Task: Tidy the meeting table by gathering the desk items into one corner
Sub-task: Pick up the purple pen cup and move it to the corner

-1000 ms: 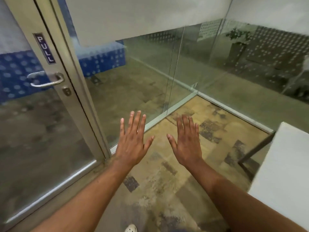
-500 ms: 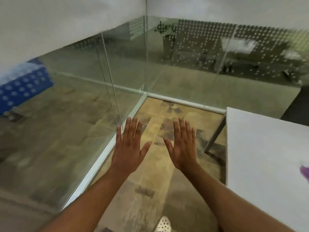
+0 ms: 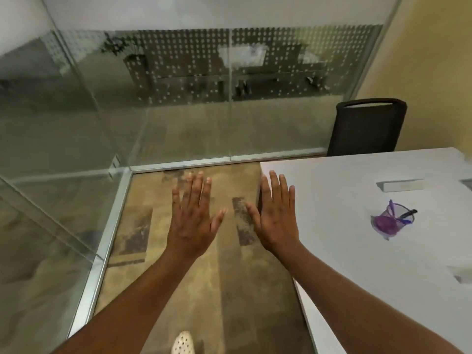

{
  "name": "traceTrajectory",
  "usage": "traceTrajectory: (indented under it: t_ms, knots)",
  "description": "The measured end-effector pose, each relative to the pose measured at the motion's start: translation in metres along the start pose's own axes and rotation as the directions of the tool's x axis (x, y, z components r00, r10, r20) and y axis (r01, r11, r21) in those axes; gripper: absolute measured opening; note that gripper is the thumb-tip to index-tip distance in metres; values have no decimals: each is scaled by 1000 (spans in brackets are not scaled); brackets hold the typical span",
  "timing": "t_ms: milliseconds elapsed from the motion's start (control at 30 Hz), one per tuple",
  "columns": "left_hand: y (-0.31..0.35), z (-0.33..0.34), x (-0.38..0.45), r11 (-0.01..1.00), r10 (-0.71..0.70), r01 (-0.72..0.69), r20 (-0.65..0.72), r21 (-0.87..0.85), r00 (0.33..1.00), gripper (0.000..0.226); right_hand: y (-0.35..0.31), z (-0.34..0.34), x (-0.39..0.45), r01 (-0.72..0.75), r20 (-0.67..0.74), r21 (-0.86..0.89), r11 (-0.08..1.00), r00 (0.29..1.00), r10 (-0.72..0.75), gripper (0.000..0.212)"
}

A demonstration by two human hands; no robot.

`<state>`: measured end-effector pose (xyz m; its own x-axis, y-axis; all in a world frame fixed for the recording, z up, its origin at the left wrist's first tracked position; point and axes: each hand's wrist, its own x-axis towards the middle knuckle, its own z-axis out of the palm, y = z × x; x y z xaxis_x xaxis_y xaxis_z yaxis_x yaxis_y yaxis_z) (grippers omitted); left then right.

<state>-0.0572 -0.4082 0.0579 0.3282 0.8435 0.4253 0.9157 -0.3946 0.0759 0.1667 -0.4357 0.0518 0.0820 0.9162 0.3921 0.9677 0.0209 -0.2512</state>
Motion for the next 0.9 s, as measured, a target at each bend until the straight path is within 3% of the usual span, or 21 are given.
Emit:
traceTrajectory:
  t_ms: [200,400,667,900]
  knots:
    - [34,74,91,973,200,-192,51,-128,978,84,66,24,32,-204,-17,-108,973,979,203,80]
    - [49,118,188,903,379,-343,103,-259,920,83,104,28,84,-411,-55,-196,890,911,409,83]
    - [120,155,279,758,585,-505,88,-412,806,82,147,21,118,-609,-182,-206,766,793,581,84]
    - [229,200,320,608,738,-625,58,-490,672,84,225,4,111,-761,-236,-154,631,648,724,84]
